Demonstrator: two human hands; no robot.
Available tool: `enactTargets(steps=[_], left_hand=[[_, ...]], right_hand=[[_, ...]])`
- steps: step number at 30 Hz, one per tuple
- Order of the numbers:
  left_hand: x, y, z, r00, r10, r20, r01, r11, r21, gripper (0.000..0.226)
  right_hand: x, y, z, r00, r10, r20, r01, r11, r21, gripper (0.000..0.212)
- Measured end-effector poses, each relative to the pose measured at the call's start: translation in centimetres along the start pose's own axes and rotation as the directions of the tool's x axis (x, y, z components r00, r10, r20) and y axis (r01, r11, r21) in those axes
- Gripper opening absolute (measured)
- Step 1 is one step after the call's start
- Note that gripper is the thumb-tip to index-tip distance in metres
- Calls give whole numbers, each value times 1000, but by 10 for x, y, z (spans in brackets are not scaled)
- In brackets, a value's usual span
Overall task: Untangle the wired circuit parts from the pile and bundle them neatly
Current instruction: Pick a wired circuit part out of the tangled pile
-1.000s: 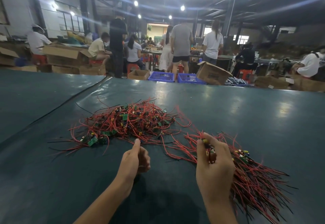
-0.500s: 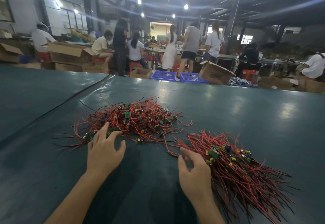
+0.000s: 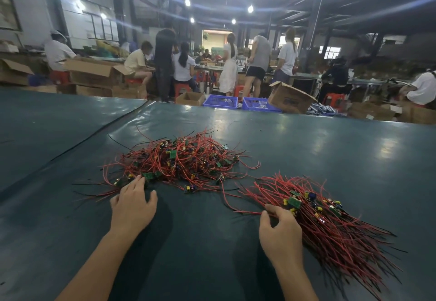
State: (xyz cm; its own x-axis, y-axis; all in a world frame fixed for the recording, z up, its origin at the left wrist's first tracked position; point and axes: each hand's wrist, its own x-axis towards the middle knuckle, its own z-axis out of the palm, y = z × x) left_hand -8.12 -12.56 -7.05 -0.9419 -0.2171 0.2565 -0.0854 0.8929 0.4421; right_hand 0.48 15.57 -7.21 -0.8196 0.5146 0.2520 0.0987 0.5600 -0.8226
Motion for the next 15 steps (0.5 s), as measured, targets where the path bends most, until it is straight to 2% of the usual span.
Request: enactTargets(steps=[6, 10, 15], left_hand=[[-11, 21, -2, 964, 132, -230, -184, 958, -219, 50], [-24, 39, 0, 902, 251, -351, -347, 906, -242, 45], [-41, 57, -3, 832, 402, -381, -504, 835, -219, 38]], right_hand=[[-2, 1, 3, 1000, -13, 21, 13, 999, 29, 21], [-4, -2, 4, 998, -50, 29, 48, 997, 65, 21], [-13, -12, 10, 987, -149, 64, 142, 984, 105, 20]])
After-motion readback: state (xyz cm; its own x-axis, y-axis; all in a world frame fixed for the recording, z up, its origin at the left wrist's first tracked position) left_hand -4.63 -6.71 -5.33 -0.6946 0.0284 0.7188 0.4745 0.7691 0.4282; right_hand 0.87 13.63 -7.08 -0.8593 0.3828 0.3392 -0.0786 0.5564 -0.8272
